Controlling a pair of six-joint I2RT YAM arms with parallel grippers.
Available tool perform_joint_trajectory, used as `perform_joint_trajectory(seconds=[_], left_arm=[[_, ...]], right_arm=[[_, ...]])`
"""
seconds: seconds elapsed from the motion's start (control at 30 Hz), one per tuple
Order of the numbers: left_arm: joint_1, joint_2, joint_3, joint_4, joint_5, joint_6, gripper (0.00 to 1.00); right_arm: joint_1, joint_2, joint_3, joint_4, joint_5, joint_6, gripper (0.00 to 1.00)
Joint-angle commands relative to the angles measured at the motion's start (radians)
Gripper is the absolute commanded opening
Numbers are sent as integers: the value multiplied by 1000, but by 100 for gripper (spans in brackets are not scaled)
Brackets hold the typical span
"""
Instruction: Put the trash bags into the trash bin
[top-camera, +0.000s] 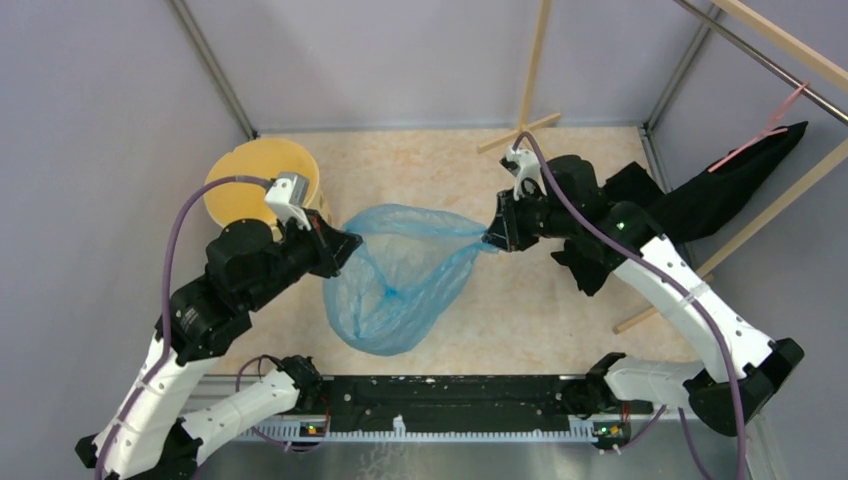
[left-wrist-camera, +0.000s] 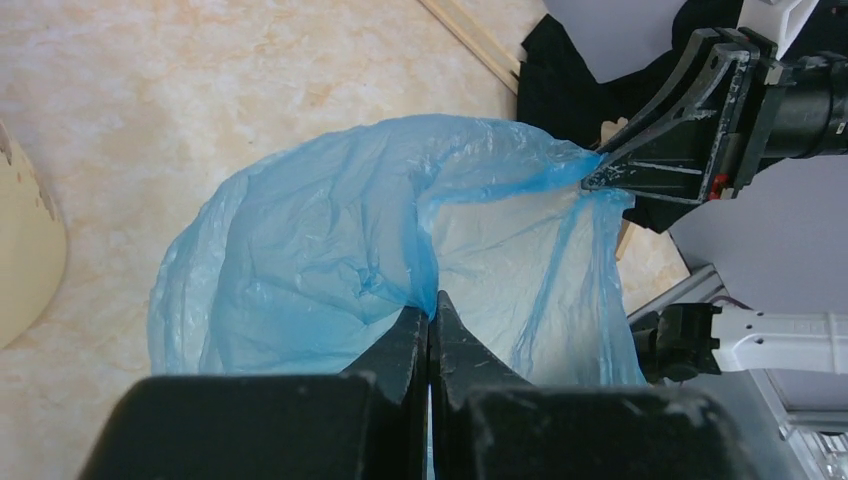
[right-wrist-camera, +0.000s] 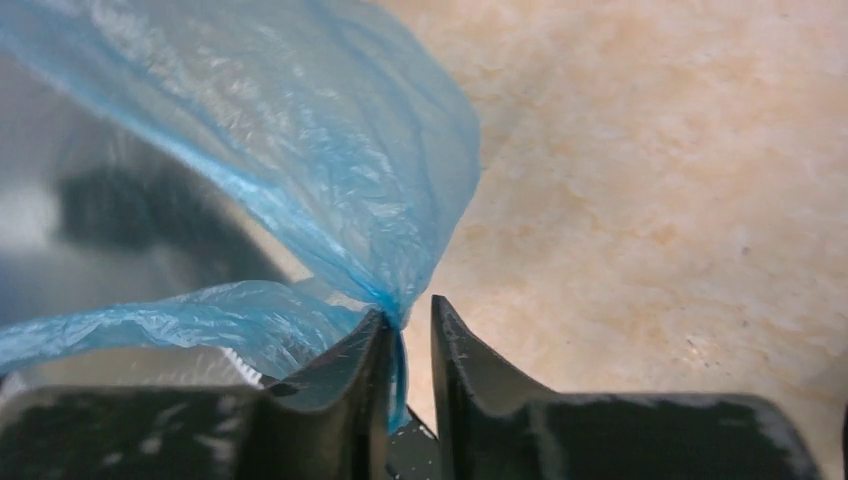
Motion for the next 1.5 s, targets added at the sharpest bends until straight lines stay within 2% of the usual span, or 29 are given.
perform_joint_trajectory(seconds=[0.0, 0.07, 0.23, 0.33, 0.5, 0.63, 0.77, 0.97, 1.03, 1.17, 1.33, 1.47], left_arm=[[-2, 20, -2, 81, -46, 34, 0], [-2, 30, -6, 98, -75, 34, 0], [-2, 38, -25, 132, -120, 32, 0], [-1, 35, -44, 150, -134, 21, 0], [-1, 24, -79, 192, -138, 6, 0], [-1, 26, -104, 234, -104, -2, 0], [-1, 34, -112, 253, -82, 0, 0], [-1, 31, -124, 265, -84, -3, 0], [-1, 31, -129, 270, -87, -3, 0], [-1, 30, -129, 262, -131, -8, 0], [-2, 29, -128, 263, -251, -65, 0], [-1, 46, -112, 312, -254, -53, 0]], right_arm=[[-5, 13, 78, 16, 217, -59, 26], [-5, 18, 100, 16, 246, -75, 38], [42, 27, 137, -13, 315, -116, 76], [95, 32, 187, -52, 372, -71, 84], [98, -8, 244, -69, 461, 133, 98], [98, -63, 212, -44, 485, 216, 99], [97, -105, 193, -14, 435, 242, 99], [98, -163, 205, 49, 568, 252, 99], [99, -130, 217, 59, 511, 229, 99], [104, -45, 216, 83, 256, 250, 99], [214, -25, 196, 78, 427, 273, 99], [322, 40, 323, -84, 667, 192, 99]])
